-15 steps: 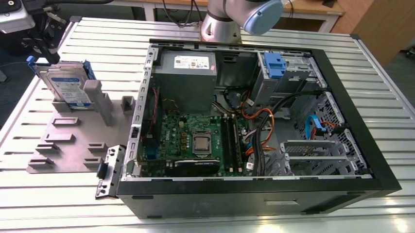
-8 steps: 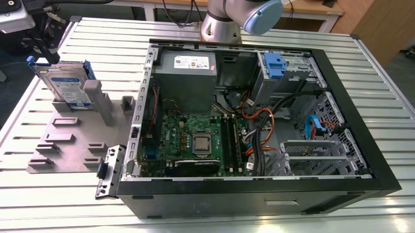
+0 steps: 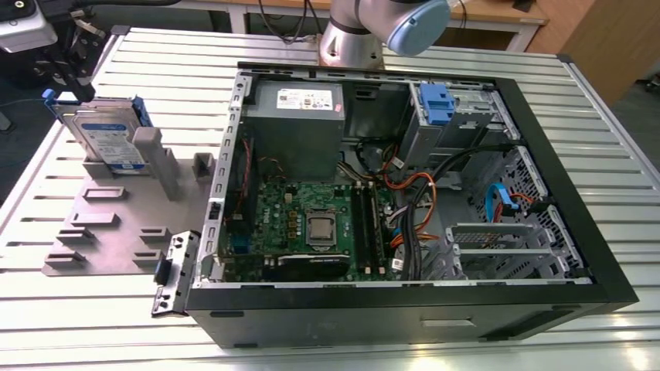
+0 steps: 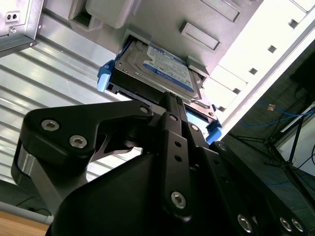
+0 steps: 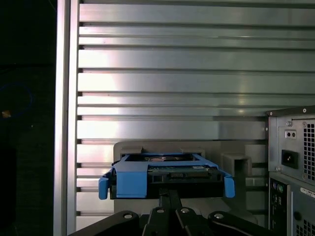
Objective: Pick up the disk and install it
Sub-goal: 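Pick up the disk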
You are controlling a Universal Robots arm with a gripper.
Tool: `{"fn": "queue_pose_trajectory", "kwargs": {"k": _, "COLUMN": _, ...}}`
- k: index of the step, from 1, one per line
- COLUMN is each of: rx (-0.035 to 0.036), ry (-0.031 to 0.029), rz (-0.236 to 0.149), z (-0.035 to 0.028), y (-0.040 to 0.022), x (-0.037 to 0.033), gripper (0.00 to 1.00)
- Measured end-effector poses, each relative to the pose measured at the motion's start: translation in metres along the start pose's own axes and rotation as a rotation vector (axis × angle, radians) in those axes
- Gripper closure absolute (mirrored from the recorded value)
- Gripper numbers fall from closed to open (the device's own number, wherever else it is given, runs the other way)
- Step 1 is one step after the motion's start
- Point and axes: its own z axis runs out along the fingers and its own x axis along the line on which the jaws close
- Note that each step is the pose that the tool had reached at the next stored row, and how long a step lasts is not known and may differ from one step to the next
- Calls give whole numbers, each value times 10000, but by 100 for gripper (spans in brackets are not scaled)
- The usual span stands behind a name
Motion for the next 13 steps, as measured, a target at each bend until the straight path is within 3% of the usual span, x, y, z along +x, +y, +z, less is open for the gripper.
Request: {"fn": "queue_pose_trajectory", "kwargs": {"k": 13, "rx": -4, "ry": 5, "rz": -145, "z": 1, "y": 0, "x": 0, "gripper": 89}}
